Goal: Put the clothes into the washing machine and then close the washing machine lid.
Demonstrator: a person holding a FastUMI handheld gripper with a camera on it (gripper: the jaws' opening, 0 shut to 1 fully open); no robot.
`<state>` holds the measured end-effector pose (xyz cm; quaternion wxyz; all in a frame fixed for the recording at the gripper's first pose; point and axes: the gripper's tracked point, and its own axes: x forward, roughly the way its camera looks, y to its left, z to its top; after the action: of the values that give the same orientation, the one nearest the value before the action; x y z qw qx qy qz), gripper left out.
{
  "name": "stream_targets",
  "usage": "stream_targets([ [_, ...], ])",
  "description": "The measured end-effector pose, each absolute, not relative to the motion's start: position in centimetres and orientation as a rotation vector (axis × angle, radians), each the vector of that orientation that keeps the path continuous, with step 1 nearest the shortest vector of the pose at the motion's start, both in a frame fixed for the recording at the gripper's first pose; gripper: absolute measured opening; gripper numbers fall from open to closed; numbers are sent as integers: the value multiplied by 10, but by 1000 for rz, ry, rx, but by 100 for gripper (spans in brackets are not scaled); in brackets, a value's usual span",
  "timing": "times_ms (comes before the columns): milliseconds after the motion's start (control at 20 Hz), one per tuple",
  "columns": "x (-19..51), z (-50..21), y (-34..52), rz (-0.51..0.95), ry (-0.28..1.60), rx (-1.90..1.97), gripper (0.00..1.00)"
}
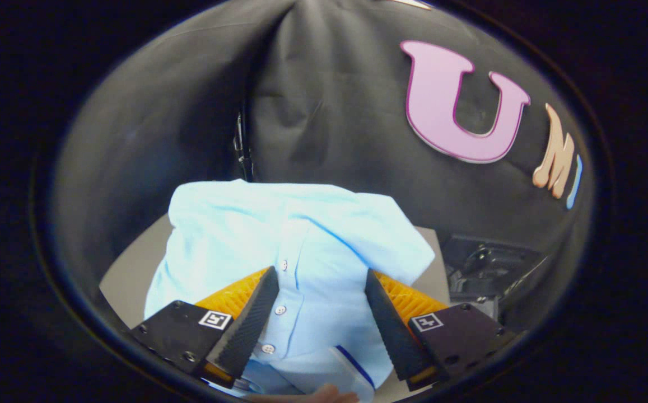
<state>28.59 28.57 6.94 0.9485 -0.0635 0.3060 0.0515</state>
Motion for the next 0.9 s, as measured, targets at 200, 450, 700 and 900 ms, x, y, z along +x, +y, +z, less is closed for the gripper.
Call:
stream_targets([
  [200,285,63,288,103,658,-61,99],
  [450,284,67,288,107,654,-64,97],
  [700,280,67,306,192,665,-98,46],
  [900,269,69,296,116,669,-73,29],
])
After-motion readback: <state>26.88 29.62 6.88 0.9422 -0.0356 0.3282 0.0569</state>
